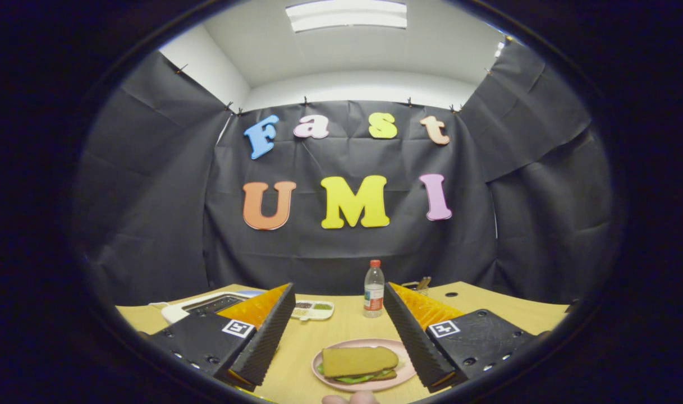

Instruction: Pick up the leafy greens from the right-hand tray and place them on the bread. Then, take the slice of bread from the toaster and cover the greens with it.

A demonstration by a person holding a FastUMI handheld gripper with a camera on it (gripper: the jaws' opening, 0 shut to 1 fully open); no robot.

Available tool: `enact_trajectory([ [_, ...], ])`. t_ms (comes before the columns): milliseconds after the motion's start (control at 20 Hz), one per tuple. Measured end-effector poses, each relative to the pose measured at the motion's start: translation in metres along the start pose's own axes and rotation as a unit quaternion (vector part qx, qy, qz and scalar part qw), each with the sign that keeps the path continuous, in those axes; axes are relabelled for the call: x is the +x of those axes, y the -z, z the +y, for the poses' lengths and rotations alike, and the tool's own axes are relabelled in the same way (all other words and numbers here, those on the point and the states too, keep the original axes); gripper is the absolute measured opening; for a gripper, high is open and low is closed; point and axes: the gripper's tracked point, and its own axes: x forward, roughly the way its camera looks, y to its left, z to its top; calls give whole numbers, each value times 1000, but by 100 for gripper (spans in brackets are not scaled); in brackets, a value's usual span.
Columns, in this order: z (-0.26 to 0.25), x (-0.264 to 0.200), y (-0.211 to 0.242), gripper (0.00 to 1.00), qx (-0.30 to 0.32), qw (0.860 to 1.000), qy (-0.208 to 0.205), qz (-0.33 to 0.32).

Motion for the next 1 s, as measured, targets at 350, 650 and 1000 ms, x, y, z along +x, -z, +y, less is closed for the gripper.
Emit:
enact_trajectory([
  [350, -4, 0, 1, 97, 14, 1000, 4, -1],
  [650, -3, -2, -1, 98, 8, 1000, 3, -4],
  [1000, -4, 1, 2, 98, -2, 1000, 13, 0],
])
